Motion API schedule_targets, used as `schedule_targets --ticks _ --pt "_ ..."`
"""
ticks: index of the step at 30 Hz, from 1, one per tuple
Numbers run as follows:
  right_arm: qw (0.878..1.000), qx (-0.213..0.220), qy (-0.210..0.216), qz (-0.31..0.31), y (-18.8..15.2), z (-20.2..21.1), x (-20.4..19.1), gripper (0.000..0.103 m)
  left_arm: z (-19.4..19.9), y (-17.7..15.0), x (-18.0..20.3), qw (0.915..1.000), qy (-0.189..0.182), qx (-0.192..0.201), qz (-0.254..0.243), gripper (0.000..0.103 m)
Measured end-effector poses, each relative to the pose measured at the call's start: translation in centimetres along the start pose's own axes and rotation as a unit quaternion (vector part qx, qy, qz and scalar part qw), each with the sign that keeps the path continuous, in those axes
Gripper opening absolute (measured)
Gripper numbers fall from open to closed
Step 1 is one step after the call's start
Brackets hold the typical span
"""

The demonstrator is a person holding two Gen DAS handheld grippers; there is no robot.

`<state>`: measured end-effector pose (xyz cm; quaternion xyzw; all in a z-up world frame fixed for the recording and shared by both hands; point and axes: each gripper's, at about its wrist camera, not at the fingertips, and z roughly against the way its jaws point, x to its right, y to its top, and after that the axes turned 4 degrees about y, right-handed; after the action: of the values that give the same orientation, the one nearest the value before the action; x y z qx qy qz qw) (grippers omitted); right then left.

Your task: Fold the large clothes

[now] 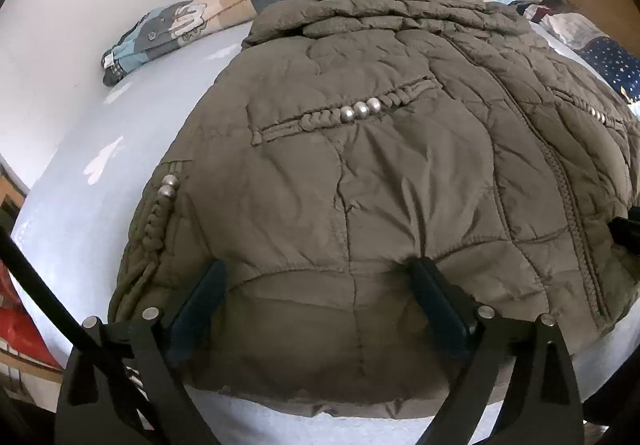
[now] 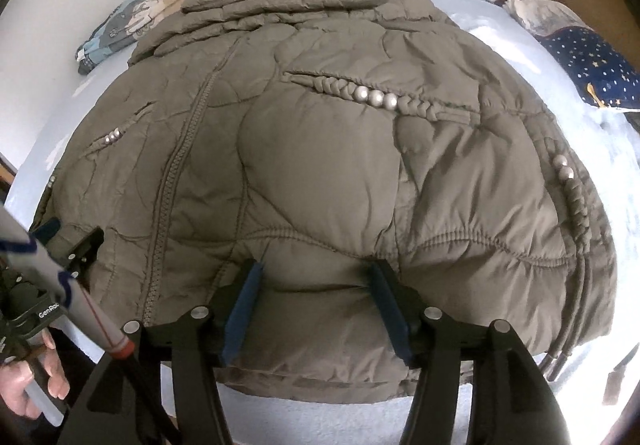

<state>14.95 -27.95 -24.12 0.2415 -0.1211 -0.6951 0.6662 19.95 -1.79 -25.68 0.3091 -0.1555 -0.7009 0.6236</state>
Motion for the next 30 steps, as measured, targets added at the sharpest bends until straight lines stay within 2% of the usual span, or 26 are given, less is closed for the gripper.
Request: schedule_targets --ticks 8,30 --pt "1.000 0.014 0.008 0.004 -0.35 0.11 0.16 0.064 0.07 -0.38 -0.11 0.9998 -0.001 0.020 -0.001 0.097" --pt "1.000 0.024 0.004 0.006 -0.65 0.08 -0.13 0.069 0.01 -0.68 -0.23 0.9994 0.000 0.033 -0.007 0.099"
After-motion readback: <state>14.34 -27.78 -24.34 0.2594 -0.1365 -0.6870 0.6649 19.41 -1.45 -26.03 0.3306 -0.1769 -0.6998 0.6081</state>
